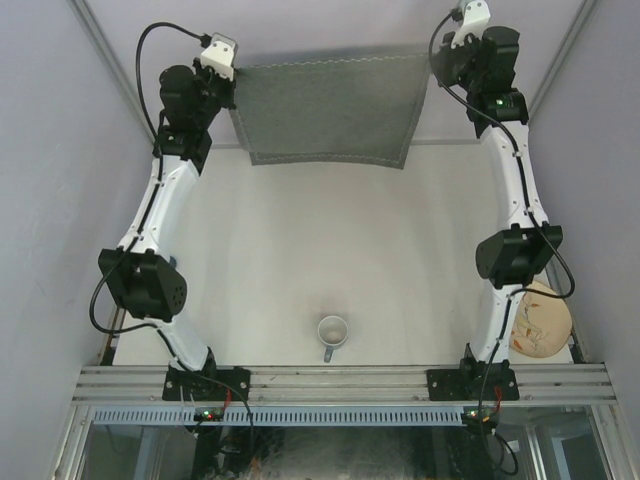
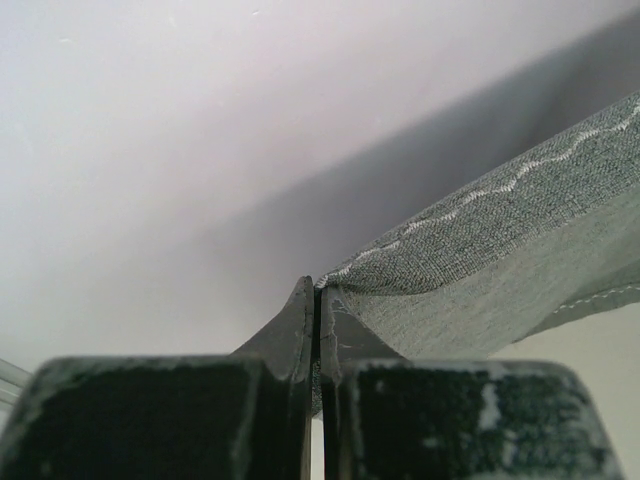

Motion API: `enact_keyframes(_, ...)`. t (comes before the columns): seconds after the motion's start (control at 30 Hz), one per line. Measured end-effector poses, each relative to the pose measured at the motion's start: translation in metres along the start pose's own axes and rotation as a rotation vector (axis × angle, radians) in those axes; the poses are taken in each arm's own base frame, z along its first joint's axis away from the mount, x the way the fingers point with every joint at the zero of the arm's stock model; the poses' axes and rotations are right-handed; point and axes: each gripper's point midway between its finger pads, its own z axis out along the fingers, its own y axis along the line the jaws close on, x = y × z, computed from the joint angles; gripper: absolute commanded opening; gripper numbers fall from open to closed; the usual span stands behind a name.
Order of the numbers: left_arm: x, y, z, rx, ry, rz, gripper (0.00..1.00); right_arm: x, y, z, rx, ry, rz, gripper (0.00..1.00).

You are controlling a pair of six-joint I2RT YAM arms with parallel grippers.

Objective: Set the dinner table for one person
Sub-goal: Flatten out the napkin at the center of the board.

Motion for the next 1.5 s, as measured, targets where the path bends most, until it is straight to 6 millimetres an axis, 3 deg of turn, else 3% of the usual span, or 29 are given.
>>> enact_keyframes(0.17,-0.001,-0.001,0.0,0.006,-0.003,0.001,0.01,0.001,0.001,-0.005,0.002,-0.002,-0.003,0.0)
enact_keyframes(0.33,-0.013,0.008,0.02,-0.008,-0.038,-0.001,0.0,-0.015,-0.005,0.002,0.02,-0.053,-0.016,0.0)
enact_keyframes(0.53,-0.008,0.009,0.034,-0.012,-0.047,-0.006,0.0,-0.018,-0.011,0.012,0.038,-0.081,-0.028,0.0)
enact_keyframes(0.63,-0.015,0.013,0.042,-0.023,-0.068,-0.001,0.0,-0.017,-0.012,0.016,0.044,-0.089,-0.032,0.0)
enact_keyframes(0.77,-0.025,0.017,0.044,-0.032,-0.093,0.008,0.0,-0.025,-0.012,0.017,0.055,-0.115,-0.043,0.0)
enact_keyframes(0.8,-0.035,0.02,0.043,-0.039,-0.115,0.016,0.0,-0.027,-0.012,0.018,0.057,-0.125,-0.049,0.0)
enact_keyframes(0.97,-0.04,0.026,0.051,-0.058,-0.142,0.021,0.0,-0.041,-0.014,0.022,0.078,-0.177,-0.082,0.0)
enact_keyframes(1.1,-0.037,0.026,0.051,-0.057,-0.138,0.019,0.0,-0.038,-0.013,0.024,0.078,-0.17,-0.085,0.0)
enact_keyframes(1.23,-0.011,0.018,0.044,-0.044,-0.088,0.004,0.0,-0.02,-0.012,0.028,0.074,-0.131,-0.08,0.0)
enact_keyframes(1.37,0.028,0.004,0.028,-0.018,0.009,-0.026,0.0,0.026,-0.004,0.024,0.043,-0.01,-0.063,0.0)
enact_keyframes(1.5,0.063,-0.009,-0.001,0.014,0.119,-0.058,0.0,0.075,0.017,-0.003,-0.028,0.136,-0.042,0.0)
